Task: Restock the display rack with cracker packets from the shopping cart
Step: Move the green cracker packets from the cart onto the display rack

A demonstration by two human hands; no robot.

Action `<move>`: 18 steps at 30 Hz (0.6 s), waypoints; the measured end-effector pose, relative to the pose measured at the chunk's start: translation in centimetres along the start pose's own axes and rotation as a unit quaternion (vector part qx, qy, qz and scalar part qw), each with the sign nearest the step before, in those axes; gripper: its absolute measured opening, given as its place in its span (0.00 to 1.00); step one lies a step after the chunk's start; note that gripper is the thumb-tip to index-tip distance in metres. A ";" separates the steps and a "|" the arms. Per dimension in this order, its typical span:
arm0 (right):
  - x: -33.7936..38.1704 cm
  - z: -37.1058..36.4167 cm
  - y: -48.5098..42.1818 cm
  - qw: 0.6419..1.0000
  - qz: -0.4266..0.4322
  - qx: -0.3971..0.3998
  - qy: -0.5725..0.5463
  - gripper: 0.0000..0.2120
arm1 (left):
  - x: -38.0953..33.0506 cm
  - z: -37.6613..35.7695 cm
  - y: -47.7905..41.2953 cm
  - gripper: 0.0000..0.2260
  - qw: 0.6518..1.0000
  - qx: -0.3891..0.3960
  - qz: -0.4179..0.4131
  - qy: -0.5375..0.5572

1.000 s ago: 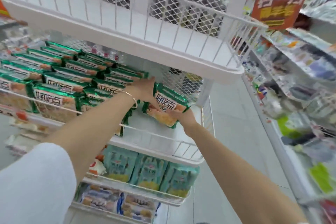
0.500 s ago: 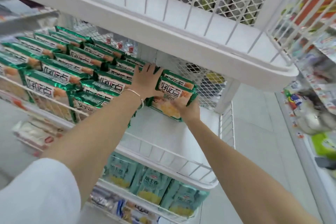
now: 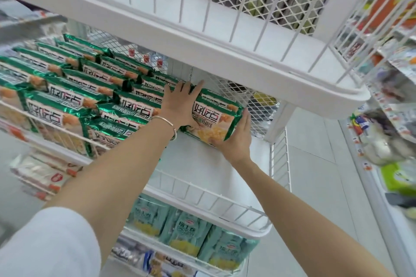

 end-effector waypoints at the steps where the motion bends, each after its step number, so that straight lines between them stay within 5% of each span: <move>1: 0.8 0.7 0.2 0.997 0.042 -0.027 0.060 0.64 | -0.1 -0.1 0.0 0.62 1.000 0.004 -0.004 0.002; 5: 4.0 -0.2 0.5 0.928 0.231 -0.019 0.292 0.50 | -0.1 -0.4 0.0 0.60 1.000 0.023 -0.002 -0.003; 12: 3.6 -1.4 -1.1 0.917 0.149 0.153 0.336 0.47 | -0.1 -0.2 0.4 0.59 0.997 0.075 -0.014 0.034; 18: 7.2 1.0 0.9 0.923 0.097 0.132 0.348 0.39 | 2.3 3.3 3.5 0.37 0.991 0.093 -0.024 0.093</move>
Point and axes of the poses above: each hand's wrist, its own y-axis away from the middle knuckle, its own z-axis out of the back of the hand, x = y × z, the point moved 10 cm from there along -y, towards the middle knuckle, and after that the axes turned 6 degrees about y, right-handed, at the moved point
